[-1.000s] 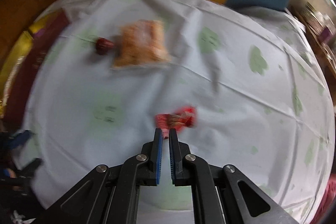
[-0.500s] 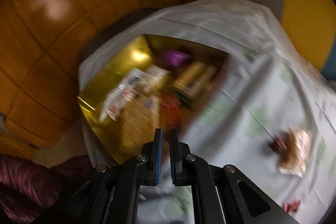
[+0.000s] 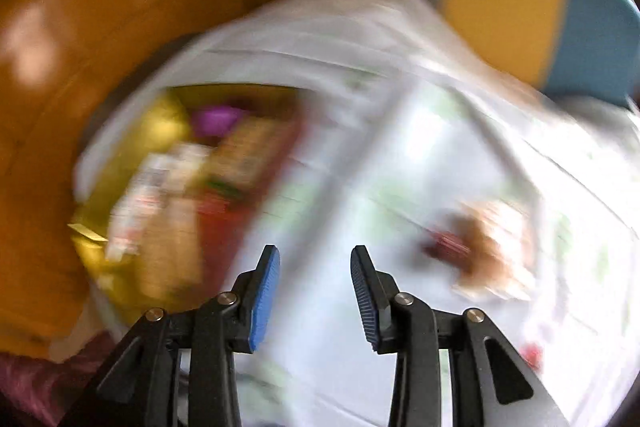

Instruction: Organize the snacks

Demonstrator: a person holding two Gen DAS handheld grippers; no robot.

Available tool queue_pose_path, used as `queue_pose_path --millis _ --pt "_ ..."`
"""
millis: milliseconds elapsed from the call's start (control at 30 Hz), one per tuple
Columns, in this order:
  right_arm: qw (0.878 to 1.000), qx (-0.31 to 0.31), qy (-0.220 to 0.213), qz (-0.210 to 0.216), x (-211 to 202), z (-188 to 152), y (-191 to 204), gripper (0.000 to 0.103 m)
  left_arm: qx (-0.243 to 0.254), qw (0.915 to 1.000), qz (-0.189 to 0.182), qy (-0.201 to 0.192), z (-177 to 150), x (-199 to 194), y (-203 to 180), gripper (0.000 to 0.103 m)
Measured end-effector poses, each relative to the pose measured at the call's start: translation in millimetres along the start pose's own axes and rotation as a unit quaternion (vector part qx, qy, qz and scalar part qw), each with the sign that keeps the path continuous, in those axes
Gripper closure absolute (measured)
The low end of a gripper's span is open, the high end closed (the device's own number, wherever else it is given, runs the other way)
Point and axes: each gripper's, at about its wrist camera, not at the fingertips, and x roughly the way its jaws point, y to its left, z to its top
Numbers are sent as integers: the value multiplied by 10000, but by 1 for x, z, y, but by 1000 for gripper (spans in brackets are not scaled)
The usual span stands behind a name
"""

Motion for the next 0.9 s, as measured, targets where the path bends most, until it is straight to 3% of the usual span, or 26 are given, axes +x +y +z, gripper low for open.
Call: queue_pose_path --millis 100,300,667,900 --pt "9952 700 385 -560 -1 -24 -65 66 -1 10000 12 -1 0 0 0 52" --pt "9621 2635 412 -564 -4 -69 -154 66 8 10000 33 13 0 0 0 52" --pt "9431 2999 305 -1399 -9 -75 -168 66 23 10000 33 15 0 2 0 51" --pt "9332 3414 316 -1075 -10 -88 -178 66 18 10000 38 5 0 1 0 51"
